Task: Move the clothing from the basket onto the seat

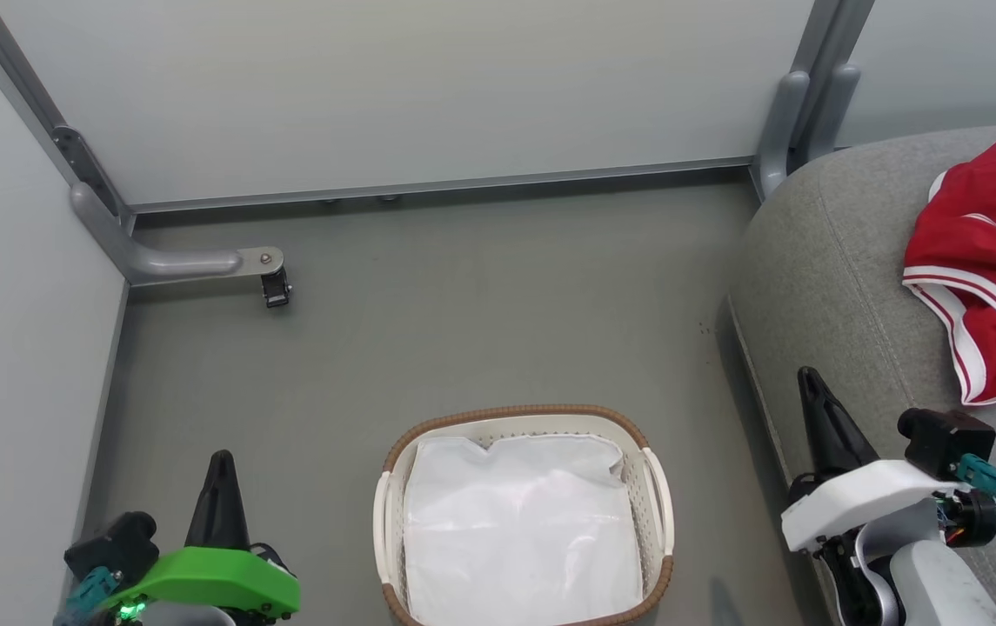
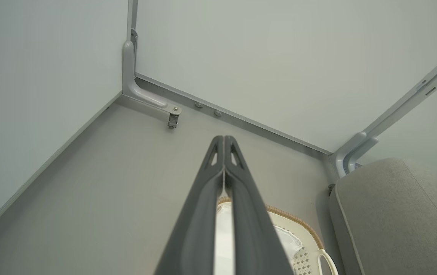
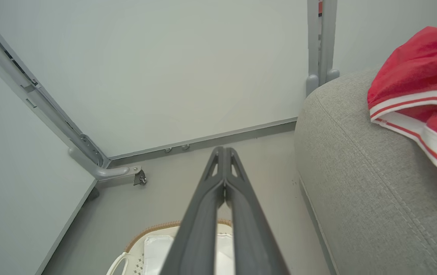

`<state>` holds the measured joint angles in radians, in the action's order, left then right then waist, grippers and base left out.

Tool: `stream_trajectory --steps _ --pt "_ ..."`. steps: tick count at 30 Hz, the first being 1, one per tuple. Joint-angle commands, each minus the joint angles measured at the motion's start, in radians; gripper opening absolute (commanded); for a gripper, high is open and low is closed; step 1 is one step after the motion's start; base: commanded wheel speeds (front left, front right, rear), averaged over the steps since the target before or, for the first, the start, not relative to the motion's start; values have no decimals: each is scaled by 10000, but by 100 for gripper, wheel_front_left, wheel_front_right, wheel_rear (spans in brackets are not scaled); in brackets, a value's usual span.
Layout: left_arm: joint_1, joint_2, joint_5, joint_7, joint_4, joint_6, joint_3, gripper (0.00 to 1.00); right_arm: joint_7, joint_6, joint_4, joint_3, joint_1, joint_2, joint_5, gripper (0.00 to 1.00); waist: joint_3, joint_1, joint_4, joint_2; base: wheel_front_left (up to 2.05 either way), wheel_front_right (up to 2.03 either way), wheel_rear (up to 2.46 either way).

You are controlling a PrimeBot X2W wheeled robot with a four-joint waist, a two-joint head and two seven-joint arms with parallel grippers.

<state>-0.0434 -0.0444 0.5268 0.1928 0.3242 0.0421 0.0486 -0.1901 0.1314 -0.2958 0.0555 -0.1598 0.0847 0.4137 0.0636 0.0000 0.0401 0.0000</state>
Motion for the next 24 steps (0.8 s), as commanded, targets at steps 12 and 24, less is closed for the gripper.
stream_trajectory --steps 12,24 --pt "-261 -36 2036 -547 -298 190 -334 0 534 -3 264 -343 21 -15 2238 0 -67 0 -45 0 0 0 0" --pt "-363 -44 3606 -999 -392 321 -569 0 984 -4 320 -589 116 -75 3979 0 -133 0 -89 0 0 0 0"
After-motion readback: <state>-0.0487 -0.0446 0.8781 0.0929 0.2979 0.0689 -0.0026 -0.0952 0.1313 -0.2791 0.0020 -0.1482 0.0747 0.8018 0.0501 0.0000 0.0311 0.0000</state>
